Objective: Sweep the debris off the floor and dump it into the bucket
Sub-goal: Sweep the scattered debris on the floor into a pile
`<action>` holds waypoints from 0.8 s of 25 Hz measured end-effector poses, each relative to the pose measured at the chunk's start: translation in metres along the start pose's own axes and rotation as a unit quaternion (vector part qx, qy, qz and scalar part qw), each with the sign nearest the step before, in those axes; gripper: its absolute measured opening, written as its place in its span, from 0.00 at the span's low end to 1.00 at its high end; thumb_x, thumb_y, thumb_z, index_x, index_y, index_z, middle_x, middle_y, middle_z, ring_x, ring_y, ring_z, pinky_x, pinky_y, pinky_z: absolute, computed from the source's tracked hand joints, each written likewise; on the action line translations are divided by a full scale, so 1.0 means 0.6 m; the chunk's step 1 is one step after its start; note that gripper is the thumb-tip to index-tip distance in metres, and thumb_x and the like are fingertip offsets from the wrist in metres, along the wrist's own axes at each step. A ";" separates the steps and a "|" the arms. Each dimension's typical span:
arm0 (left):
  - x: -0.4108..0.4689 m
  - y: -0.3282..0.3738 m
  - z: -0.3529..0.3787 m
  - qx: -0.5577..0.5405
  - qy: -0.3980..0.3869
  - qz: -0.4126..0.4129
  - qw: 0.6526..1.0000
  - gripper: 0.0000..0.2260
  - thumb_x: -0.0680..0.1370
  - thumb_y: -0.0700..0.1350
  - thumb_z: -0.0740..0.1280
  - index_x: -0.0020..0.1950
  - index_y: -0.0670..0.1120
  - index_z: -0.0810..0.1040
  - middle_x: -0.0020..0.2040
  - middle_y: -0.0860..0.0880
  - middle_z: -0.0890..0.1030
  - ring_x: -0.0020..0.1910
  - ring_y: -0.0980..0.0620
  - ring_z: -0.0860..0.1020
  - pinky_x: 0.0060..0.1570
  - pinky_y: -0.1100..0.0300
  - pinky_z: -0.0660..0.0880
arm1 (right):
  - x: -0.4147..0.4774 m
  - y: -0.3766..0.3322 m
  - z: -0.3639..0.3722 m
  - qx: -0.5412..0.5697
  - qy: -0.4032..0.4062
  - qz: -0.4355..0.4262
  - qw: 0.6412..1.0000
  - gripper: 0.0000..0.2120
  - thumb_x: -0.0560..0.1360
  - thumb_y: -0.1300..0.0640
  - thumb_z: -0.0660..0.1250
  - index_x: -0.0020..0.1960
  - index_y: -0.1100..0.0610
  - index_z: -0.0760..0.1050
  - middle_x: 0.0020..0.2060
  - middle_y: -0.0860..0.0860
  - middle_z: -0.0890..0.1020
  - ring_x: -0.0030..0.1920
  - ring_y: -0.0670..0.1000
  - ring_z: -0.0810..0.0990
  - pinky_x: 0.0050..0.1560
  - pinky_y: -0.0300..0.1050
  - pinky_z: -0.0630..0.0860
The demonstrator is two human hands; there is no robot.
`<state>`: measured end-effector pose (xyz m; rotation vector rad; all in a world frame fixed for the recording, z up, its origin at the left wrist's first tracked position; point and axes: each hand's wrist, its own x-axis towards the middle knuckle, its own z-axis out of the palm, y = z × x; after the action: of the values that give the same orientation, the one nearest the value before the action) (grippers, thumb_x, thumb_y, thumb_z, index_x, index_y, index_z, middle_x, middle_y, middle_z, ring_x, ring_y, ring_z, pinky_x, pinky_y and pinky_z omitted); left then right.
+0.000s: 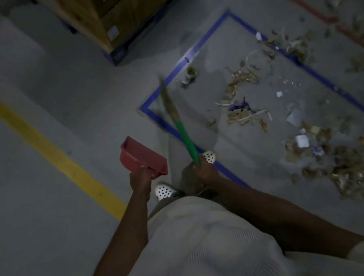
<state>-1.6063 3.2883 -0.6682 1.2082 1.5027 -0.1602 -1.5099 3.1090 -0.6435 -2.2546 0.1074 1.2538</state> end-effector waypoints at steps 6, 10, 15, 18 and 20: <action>0.010 0.086 0.056 0.110 -0.017 0.025 0.993 0.21 0.80 0.52 0.63 0.62 0.36 0.77 0.58 0.34 0.81 0.54 0.34 0.80 0.52 0.40 0.77 | 0.051 0.044 -0.049 0.070 0.027 0.111 0.991 0.19 0.83 0.55 0.61 0.69 0.63 0.73 0.63 0.63 0.79 0.64 0.61 0.78 0.61 0.50 0.73; 0.017 0.128 0.132 0.160 -0.073 0.032 0.984 0.16 0.78 0.49 0.65 0.57 0.38 0.81 0.53 0.38 0.83 0.44 0.41 0.81 0.40 0.50 0.74 | 0.105 0.069 -0.132 0.203 0.098 0.234 0.946 0.23 0.83 0.53 0.63 0.71 0.66 0.71 0.67 0.64 0.76 0.67 0.63 0.76 0.65 0.54 0.73; 0.013 0.194 0.265 0.203 -0.109 0.025 0.973 0.17 0.79 0.49 0.66 0.58 0.36 0.79 0.50 0.36 0.84 0.26 0.46 0.78 0.21 0.65 0.64 | 0.164 0.107 -0.273 0.345 0.187 0.292 0.872 0.19 0.81 0.58 0.61 0.68 0.67 0.73 0.62 0.64 0.80 0.58 0.64 0.81 0.59 0.56 0.79; -0.001 0.233 0.351 0.219 -0.130 0.056 0.965 0.18 0.79 0.50 0.65 0.55 0.35 0.79 0.44 0.37 0.84 0.31 0.45 0.78 0.28 0.60 0.64 | 0.180 0.130 -0.350 0.459 0.239 0.304 0.800 0.18 0.82 0.60 0.58 0.68 0.68 0.72 0.56 0.65 0.81 0.42 0.60 0.80 0.39 0.53 0.78; -0.011 0.256 0.394 0.229 -0.146 0.071 0.960 0.18 0.79 0.53 0.66 0.52 0.37 0.78 0.39 0.41 0.81 0.30 0.47 0.73 0.30 0.59 0.64 | 0.185 0.135 -0.381 0.484 0.270 0.311 0.772 0.19 0.81 0.62 0.57 0.70 0.67 0.68 0.57 0.65 0.80 0.41 0.60 0.80 0.35 0.51 0.77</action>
<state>-1.3397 3.1966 -0.6688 1.5763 1.1458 -0.5910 -1.3001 2.9470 -0.6733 -1.5421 1.4552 0.4926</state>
